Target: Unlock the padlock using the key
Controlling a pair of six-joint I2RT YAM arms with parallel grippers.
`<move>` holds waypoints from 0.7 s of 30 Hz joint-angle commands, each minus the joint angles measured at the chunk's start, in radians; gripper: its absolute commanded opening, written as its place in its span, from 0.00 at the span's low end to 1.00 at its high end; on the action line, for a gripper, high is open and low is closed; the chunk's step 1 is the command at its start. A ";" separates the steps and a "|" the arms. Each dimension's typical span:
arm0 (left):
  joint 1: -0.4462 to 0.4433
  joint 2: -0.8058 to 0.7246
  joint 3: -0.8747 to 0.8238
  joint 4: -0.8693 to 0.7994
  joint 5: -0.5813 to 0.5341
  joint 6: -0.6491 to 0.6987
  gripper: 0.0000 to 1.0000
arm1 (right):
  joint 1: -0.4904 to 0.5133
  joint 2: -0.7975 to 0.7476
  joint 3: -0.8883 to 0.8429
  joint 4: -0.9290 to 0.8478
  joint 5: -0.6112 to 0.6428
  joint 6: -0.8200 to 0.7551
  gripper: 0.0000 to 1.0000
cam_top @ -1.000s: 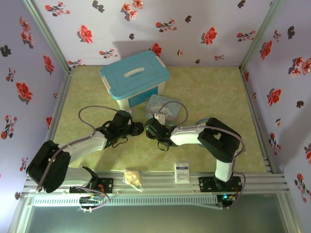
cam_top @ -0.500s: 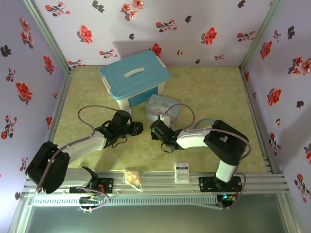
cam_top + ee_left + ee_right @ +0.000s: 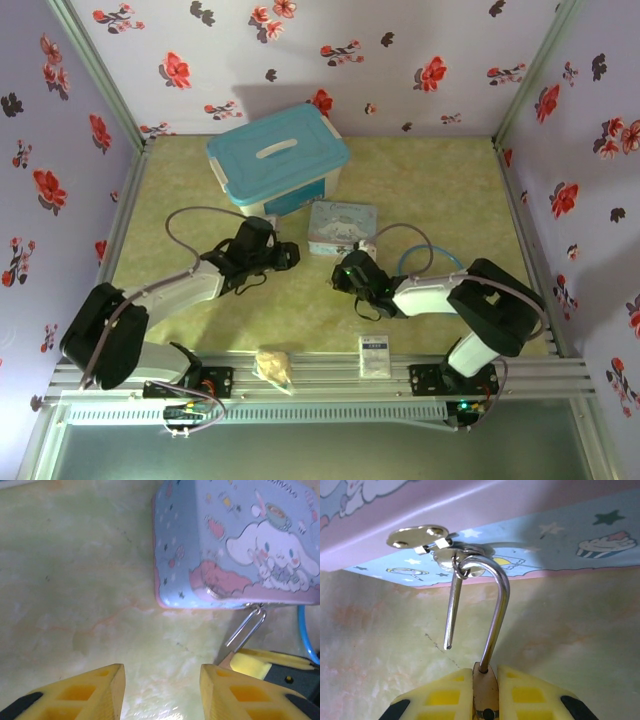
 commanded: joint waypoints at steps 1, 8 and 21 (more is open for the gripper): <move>0.005 0.030 0.069 0.008 0.008 0.036 0.44 | -0.025 -0.016 -0.035 -0.133 -0.022 -0.024 0.12; -0.016 0.095 0.123 0.050 0.020 0.047 0.48 | -0.070 -0.030 -0.090 -0.057 -0.113 0.003 0.14; -0.066 0.160 0.156 0.081 0.002 0.053 0.48 | -0.098 0.017 -0.172 0.171 -0.162 0.124 0.03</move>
